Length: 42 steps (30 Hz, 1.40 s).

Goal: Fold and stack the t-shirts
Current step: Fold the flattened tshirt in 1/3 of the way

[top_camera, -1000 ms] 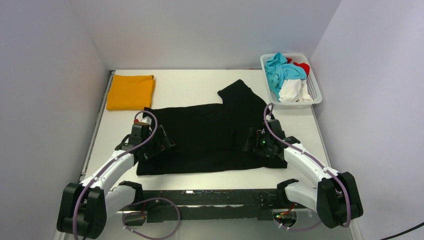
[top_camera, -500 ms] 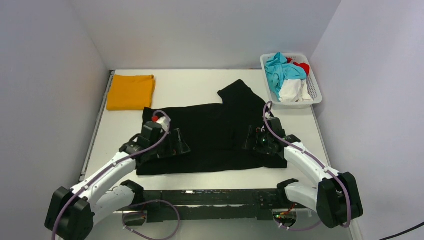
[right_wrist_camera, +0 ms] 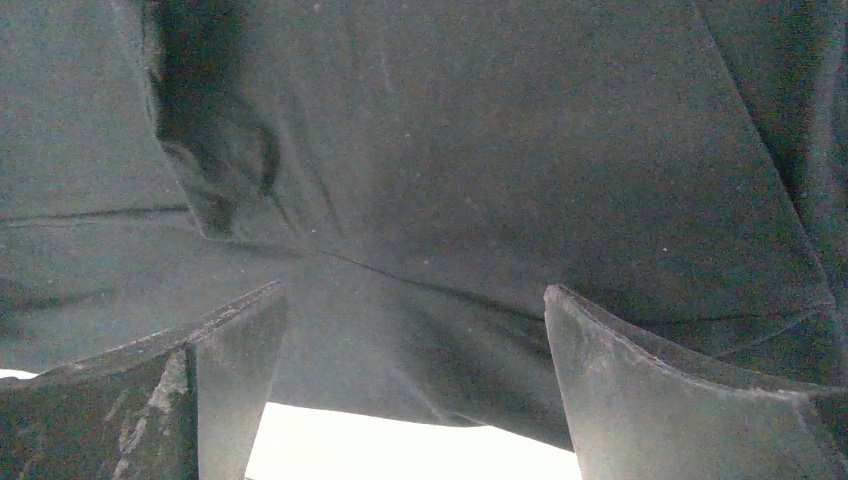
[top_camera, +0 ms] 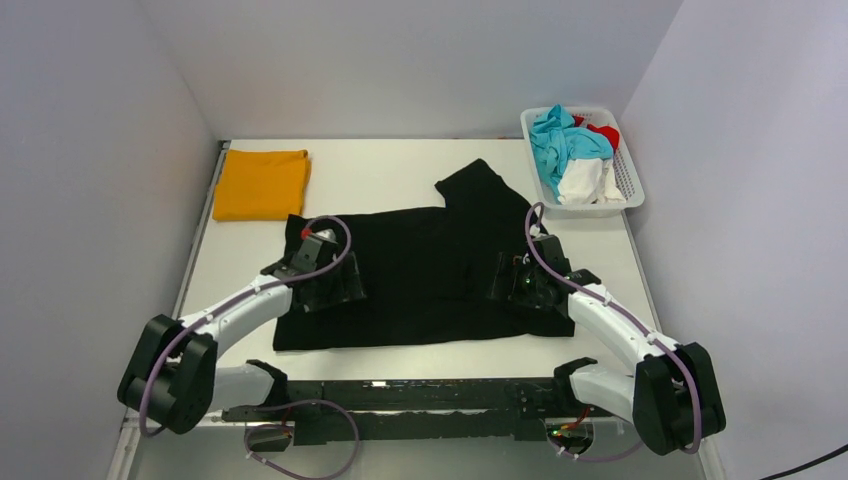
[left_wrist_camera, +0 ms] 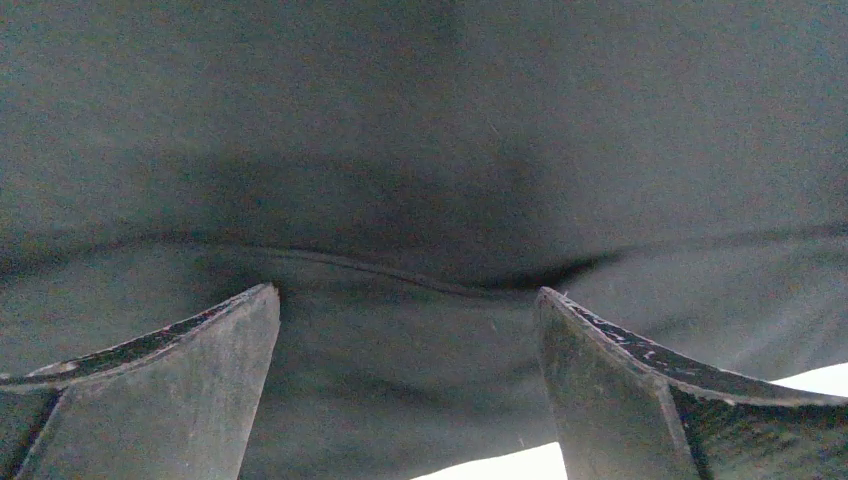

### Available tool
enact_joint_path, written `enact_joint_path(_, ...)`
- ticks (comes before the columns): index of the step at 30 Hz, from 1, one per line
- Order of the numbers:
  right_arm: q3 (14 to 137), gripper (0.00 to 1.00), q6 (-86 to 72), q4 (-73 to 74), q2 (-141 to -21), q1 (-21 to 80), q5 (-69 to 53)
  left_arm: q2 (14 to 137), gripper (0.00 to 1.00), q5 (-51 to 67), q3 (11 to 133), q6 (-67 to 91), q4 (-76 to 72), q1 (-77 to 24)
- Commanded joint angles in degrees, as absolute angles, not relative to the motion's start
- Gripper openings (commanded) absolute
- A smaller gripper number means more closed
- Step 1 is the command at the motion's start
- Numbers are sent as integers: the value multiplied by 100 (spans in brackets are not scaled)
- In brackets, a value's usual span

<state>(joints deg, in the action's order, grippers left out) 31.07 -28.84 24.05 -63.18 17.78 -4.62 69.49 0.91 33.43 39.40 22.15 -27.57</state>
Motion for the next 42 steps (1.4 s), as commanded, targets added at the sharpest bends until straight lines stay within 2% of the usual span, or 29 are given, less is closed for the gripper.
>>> enact_joint_path(1, 3343, 100, -2829, 2573, -6349, 1759, -157, 7207, 100, -353, 3620, 3698, 1971, -2037)
enact_joint_path(8, 3519, 100, -2827, 2523, -6300, 1759, -155, 7386, 99, -63, 3744, 3620, 2045, -1731)
enact_joint_path(17, 3914, 100, -2792, 1838, -6738, 2029, -1125, 6382, 99, -429, 3818, 3717, 2378, -1740)
enact_joint_path(24, 4476, 100, -3062, 1137, -7946, 2899, -1228, 5868, 99, -1050, 3893, 3740, 2596, -1725)
enact_joint_path(30, 5246, 100, -3322, 463, -9226, 3407, -1407, 6078, 99, -1063, 4056, 3771, 2432, -1493)
enact_joint_path(35, 5922, 100, -3427, 458, -9608, 3515, -1054, 6477, 99, -776, 4250, 3725, 2048, -1153)
enact_joint_path(42, 7008, 100, -2973, 1424, -9711, 3314, 567, 7466, 99, -631, 4975, 3635, 1705, -682)
